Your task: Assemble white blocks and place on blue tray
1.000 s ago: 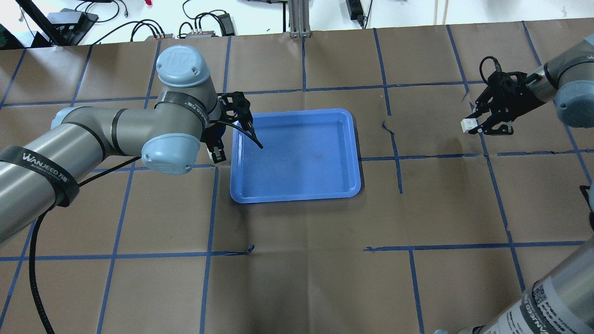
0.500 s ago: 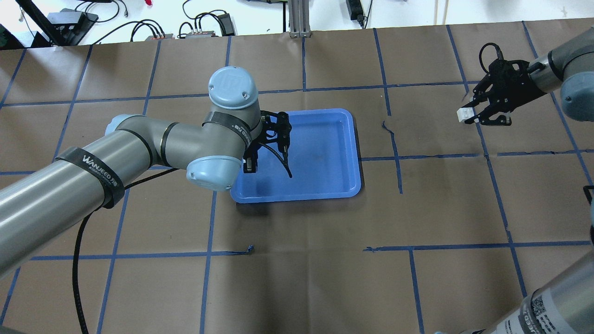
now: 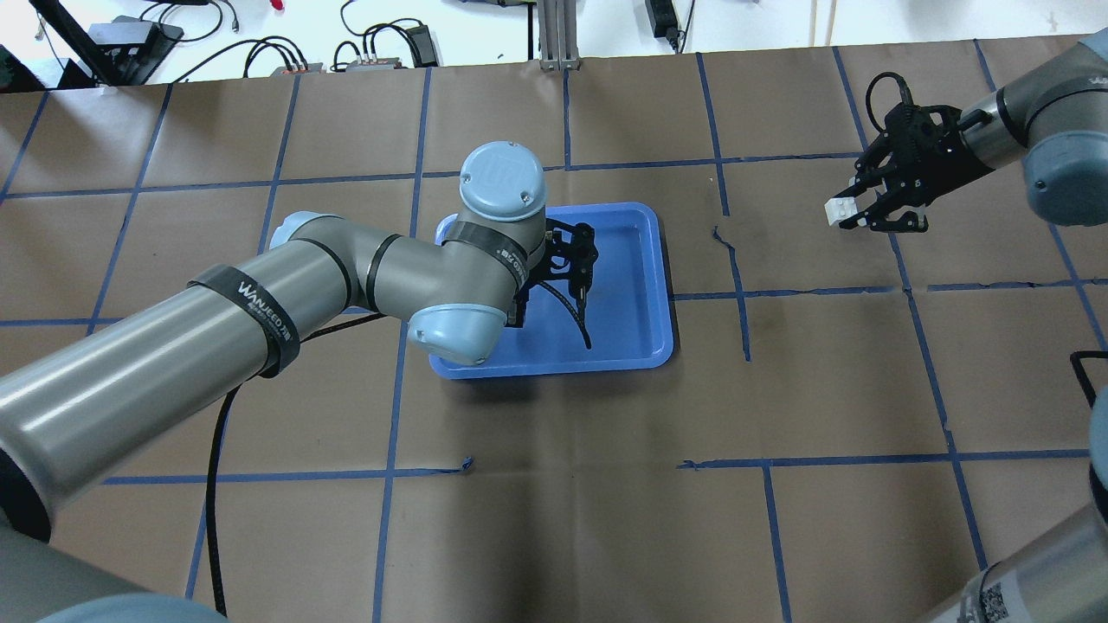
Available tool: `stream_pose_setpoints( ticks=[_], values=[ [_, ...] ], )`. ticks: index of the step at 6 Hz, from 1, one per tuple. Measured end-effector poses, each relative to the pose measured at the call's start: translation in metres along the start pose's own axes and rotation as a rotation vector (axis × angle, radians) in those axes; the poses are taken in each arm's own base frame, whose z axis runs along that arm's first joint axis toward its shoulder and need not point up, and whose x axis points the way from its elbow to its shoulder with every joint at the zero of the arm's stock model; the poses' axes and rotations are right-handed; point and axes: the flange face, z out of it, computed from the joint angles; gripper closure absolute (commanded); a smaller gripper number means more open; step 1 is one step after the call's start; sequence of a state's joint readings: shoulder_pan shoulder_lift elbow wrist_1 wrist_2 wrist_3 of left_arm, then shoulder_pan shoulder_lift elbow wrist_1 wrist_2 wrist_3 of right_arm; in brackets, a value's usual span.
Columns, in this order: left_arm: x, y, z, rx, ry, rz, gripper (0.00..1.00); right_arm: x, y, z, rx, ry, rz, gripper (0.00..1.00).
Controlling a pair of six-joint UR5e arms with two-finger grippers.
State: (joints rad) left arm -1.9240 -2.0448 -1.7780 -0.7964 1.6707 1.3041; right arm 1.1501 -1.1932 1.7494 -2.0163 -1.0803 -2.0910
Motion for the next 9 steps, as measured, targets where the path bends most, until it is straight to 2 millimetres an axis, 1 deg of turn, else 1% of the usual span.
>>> stream_pose_setpoints(
  ticks=[1, 2, 5, 6, 7, 9],
  values=[
    [-0.011, -0.007, 0.012, 0.003, 0.001, 0.002, 1.0, -0.005, -0.013, 0.003, 0.005, -0.006, 0.01, 0.74],
    [-0.014, -0.012, 0.021, 0.001, 0.013, 0.006, 1.0, -0.008, -0.021, 0.005, 0.008, -0.01, 0.017, 0.74],
    [-0.002, -0.033, 0.024, 0.003, 0.019, 0.014, 0.96, -0.01, -0.024, 0.007, 0.011, -0.013, 0.02, 0.74],
    [0.0, -0.035, 0.025, 0.002, 0.023, 0.014, 0.16, -0.01, -0.024, 0.007, 0.011, -0.013, 0.021, 0.74],
    [0.002, -0.035, 0.026, 0.002, 0.026, 0.014, 0.01, -0.01, -0.024, 0.007, 0.012, -0.013, 0.021, 0.74],
    [0.002, -0.035, 0.02, 0.007, 0.019, 0.014, 0.01, -0.01, -0.024, 0.008, 0.015, -0.013, 0.024, 0.74]
  ],
)
